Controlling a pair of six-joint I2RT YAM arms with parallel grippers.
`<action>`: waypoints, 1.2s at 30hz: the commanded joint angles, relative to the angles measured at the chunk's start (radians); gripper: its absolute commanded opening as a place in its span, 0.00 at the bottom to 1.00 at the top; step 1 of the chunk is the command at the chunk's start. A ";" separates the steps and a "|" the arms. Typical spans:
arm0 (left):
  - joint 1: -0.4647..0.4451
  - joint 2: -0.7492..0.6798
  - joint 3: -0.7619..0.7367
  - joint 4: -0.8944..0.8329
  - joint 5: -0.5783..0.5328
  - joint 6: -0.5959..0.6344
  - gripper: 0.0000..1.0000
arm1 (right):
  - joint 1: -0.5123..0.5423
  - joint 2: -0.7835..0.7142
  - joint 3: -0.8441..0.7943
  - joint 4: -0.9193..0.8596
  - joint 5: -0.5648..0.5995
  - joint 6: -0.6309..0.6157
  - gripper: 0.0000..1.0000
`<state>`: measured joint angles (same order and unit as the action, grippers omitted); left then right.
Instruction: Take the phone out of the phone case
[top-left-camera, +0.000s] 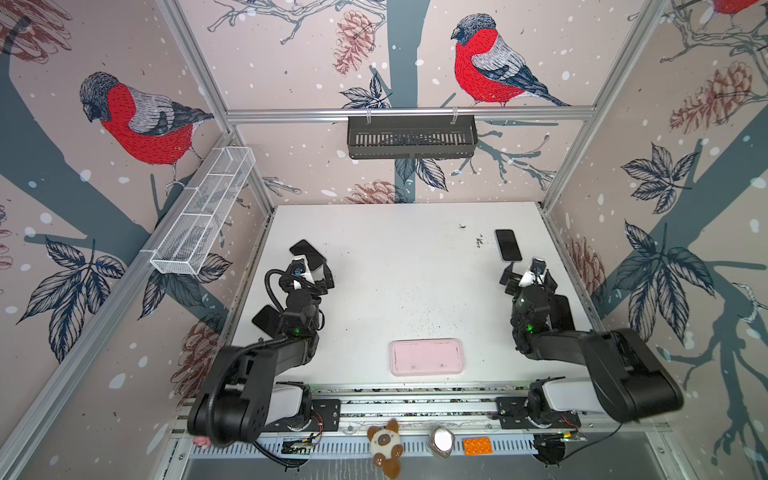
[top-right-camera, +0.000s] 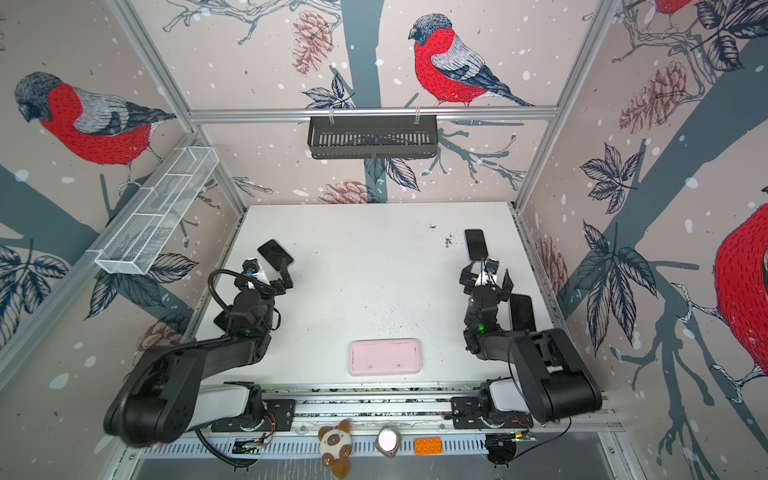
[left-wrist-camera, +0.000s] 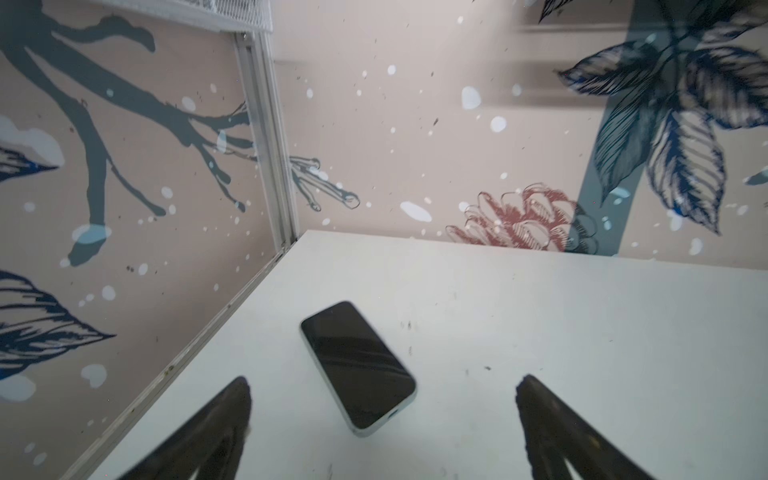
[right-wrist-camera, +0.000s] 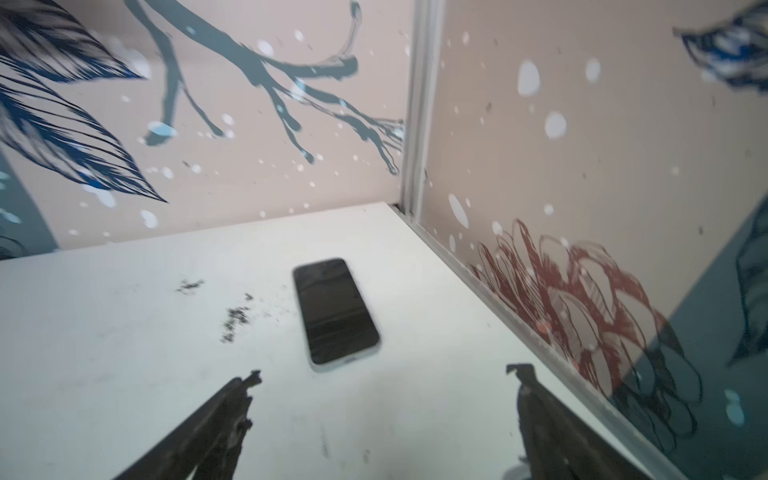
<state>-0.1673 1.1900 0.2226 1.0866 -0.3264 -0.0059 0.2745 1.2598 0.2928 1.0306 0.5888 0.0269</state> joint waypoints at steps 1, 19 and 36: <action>-0.080 -0.179 0.071 -0.335 -0.149 -0.041 0.98 | 0.047 -0.168 0.191 -0.520 0.078 0.122 1.00; -0.439 -0.226 0.630 -1.338 0.150 -0.351 0.98 | 0.188 -0.406 0.502 -1.587 -0.062 0.545 1.00; -0.476 -0.245 0.564 -1.242 0.207 -0.341 0.98 | -0.631 -0.396 0.209 -1.305 -0.417 0.637 1.00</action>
<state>-0.6415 0.9565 0.7959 -0.1890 -0.1101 -0.3416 -0.3111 0.8455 0.5293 -0.3695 0.2325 0.6277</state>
